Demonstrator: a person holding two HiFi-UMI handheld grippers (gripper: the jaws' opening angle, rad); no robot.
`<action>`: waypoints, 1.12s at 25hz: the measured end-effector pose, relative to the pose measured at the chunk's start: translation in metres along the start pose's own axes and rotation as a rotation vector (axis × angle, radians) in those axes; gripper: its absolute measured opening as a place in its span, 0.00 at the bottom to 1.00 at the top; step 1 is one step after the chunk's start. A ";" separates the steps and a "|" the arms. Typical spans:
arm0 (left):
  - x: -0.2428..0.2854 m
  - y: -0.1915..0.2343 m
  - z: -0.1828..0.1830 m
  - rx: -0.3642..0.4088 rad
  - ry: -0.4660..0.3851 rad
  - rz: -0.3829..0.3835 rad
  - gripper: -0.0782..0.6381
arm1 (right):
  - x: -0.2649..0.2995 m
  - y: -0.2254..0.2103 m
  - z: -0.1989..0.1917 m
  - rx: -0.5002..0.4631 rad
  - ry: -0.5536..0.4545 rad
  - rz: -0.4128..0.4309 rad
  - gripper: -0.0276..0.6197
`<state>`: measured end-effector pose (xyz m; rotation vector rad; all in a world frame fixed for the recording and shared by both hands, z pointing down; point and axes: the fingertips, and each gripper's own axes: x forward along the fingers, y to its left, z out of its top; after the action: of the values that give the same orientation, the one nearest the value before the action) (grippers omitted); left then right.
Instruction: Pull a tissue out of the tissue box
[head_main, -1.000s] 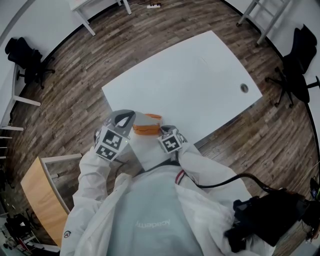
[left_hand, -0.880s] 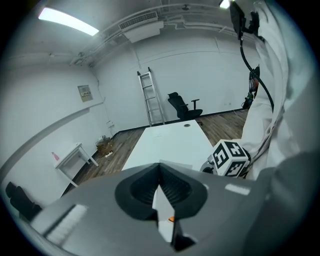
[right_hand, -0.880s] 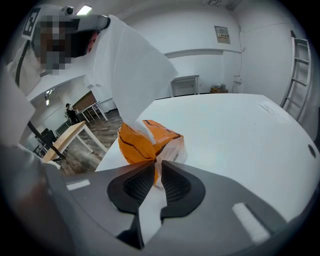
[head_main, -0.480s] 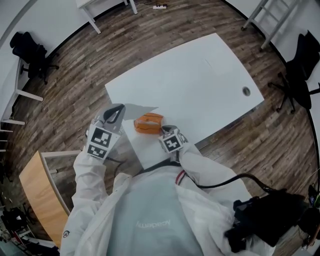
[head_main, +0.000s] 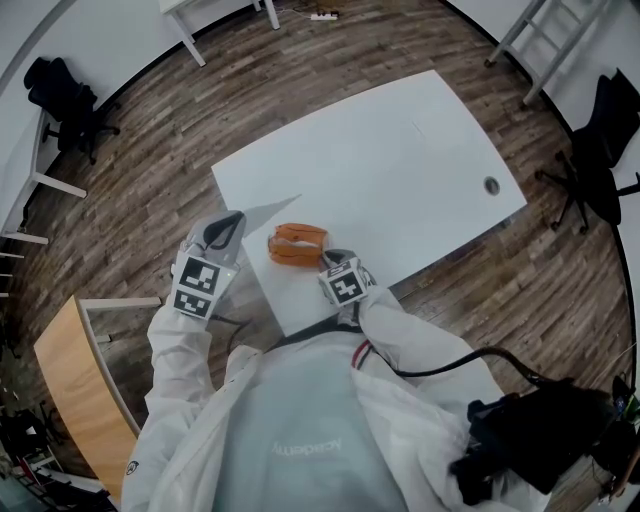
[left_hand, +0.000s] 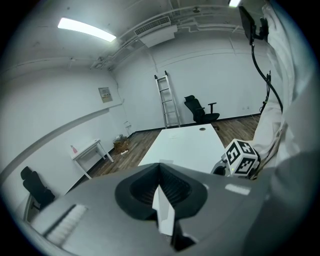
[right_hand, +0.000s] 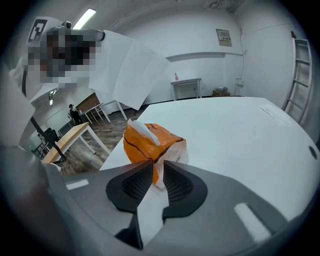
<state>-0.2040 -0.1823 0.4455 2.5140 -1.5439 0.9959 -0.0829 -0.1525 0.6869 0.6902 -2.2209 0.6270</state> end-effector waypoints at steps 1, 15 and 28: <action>0.001 0.000 -0.001 -0.003 0.001 0.001 0.11 | -0.001 0.000 0.000 -0.001 -0.003 0.000 0.15; -0.003 -0.003 0.001 -0.047 -0.004 0.057 0.11 | -0.050 -0.005 0.010 0.030 -0.088 0.018 0.22; -0.017 -0.002 -0.006 -0.049 -0.052 0.074 0.11 | -0.082 -0.014 0.017 0.064 -0.178 -0.044 0.21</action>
<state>-0.2107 -0.1656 0.4416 2.4858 -1.6658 0.8955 -0.0330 -0.1497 0.6184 0.8538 -2.3495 0.6385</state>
